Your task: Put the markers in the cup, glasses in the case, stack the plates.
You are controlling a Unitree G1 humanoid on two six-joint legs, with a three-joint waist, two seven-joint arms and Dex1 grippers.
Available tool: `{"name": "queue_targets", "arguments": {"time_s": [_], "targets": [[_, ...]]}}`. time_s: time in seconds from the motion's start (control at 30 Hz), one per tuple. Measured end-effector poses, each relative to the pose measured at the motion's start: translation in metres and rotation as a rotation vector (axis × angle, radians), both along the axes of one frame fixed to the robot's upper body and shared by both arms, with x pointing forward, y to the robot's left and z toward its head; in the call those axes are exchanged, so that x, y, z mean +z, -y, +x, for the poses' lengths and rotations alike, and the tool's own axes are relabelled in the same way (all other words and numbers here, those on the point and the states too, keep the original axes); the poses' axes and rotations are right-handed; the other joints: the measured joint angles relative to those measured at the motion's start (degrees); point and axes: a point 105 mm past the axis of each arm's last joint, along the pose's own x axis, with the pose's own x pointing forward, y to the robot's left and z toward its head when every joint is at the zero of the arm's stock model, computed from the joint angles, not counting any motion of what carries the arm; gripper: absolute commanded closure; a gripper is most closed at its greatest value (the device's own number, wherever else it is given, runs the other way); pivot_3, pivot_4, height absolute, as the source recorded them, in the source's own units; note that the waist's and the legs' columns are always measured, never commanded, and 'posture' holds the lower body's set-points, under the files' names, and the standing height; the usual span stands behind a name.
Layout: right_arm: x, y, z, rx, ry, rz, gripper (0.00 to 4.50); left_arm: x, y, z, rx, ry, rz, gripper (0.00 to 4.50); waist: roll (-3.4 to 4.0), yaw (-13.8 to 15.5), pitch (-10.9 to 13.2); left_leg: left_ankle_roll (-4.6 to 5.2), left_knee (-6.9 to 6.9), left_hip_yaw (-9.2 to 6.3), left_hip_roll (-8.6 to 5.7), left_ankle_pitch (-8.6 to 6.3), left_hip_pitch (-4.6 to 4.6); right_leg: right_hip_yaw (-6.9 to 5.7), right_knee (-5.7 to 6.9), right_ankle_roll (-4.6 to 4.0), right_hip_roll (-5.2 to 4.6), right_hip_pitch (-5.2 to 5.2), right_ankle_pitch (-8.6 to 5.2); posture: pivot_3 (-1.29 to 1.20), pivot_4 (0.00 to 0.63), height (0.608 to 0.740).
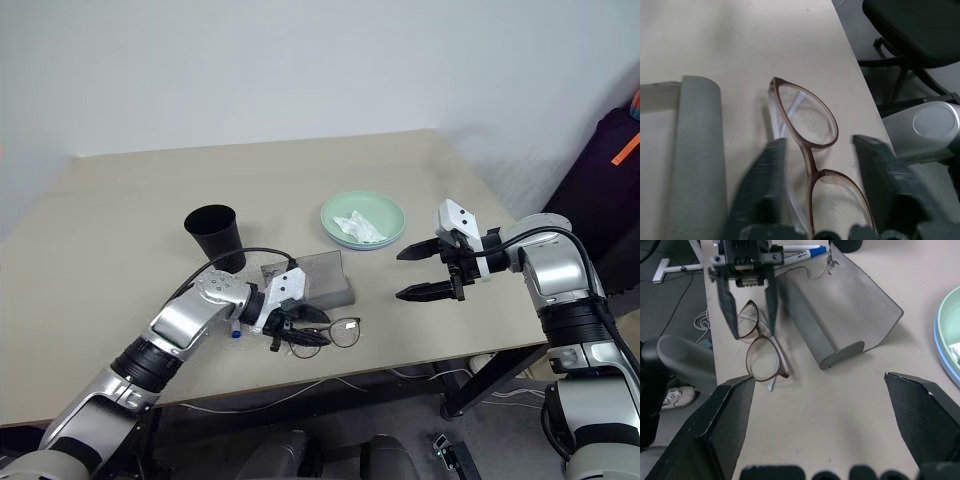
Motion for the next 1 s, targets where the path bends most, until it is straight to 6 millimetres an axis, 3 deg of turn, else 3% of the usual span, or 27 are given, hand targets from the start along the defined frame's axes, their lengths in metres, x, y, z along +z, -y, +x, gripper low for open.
{"name": "queue_targets", "arguments": {"time_s": [0.57, 0.67, 1.0], "targets": [[0.000, 0.000, 0.002, -0.015, 0.008, -0.001, 0.00, -0.005, 0.004, -0.003, -0.009, -0.003, 0.006, 3.46, 0.01, 0.0, 0.0, 0.11, 0.15, 0.00, -0.01, 0.01, -0.01, -0.03, -0.05, 0.09, -0.05, -0.01, 0.11, 0.00, 0.000, 0.727], [0.000, 0.000, 0.002, -0.021, 0.011, -0.002, 0.00, -0.005, 0.005, -0.003, -0.010, -0.007, -0.002, 4.42, 0.01, 0.0, 0.0, 0.12, 0.17, 0.00, -0.01, 0.01, 0.00, -0.04, -0.05, 0.10, -0.06, -0.01, 0.11, 0.00, 0.000, 0.727], [0.000, 0.001, 0.003, -0.020, 0.015, -0.004, 0.00, 0.007, 0.007, -0.001, 0.018, -0.045, -0.072, 4.48, 0.13, 0.0, -0.1, 0.26, 0.34, 0.00, -0.04, 0.07, -0.01, -0.08, -0.08, 0.19, -0.13, 0.04, 0.35, 0.00, 0.000, 0.727]]}}
